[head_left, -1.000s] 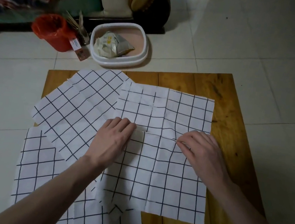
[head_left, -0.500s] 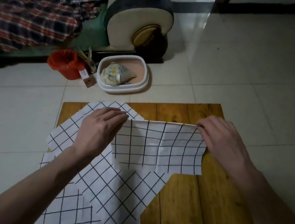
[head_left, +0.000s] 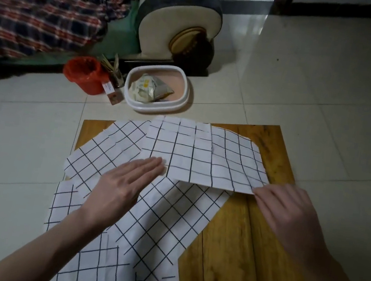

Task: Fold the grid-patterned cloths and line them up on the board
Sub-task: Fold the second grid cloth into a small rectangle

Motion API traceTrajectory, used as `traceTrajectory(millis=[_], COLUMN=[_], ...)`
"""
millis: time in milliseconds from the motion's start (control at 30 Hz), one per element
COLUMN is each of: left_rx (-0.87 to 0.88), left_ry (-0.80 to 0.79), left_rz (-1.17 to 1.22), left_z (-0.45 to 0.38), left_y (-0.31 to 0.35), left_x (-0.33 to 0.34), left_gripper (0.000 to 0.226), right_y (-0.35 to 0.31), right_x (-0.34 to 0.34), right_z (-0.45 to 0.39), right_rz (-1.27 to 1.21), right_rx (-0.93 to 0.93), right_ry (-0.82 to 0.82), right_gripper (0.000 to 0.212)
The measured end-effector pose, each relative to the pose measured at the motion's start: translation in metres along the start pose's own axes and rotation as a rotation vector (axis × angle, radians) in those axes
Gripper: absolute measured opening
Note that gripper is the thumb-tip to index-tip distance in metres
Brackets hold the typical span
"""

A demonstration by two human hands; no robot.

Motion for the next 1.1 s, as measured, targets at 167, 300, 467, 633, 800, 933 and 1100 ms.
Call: traceTrajectory(millis=[167,300,467,633,800,933,1100], left_rx=[-0.049,-0.091,-0.204,-0.277,-0.24,-0.236,-0.308], left_ry=[-0.193,-0.29,-0.345,-0.397,-0.394,-0.414,-0.453], left_rz=[0.009,0.016,0.001,0.004,0.016,0.002,-0.018], left_z=[0.057,0.093,0.115,0.123,0.117,0.112,0.128], left_y=[0.007,0.015,0.016,0.019,0.06,0.087,0.079], left_x=[0.06,0.097,0.118,0.124,0.134,0.156,0.174], left_gripper=[0.063,0.059,0.079,0.068,0.071,0.075,0.074], right_y=[-0.018,-0.032,-0.039,-0.036,-0.094,-0.169,-0.171], right_x=[0.054,0.085,0.099,0.104,0.095,0.113,0.139], right_z=[0.05,0.079,0.1,0.108,0.099,0.092,0.106], right_rz=[-0.043,-0.072,-0.092,-0.08,-0.071,-0.158,-0.176], right_rx=[0.057,0.093,0.147,0.261,0.32,0.131,0.162], right_ry=[-0.122,-0.25,-0.318,-0.428,-0.409,-0.532,-0.643], right_gripper=[0.024,0.042,0.044,0.039,0.041,0.066,0.077])
Point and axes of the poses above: each hand's wrist, its own z-axis away from the middle knuckle, its own x-axis out of the palm, y = z × x, the point moved 10 cm from there along -z, towards the middle knuckle, and after that the axes turned 6 degrees about z, right-handed, at the moved point
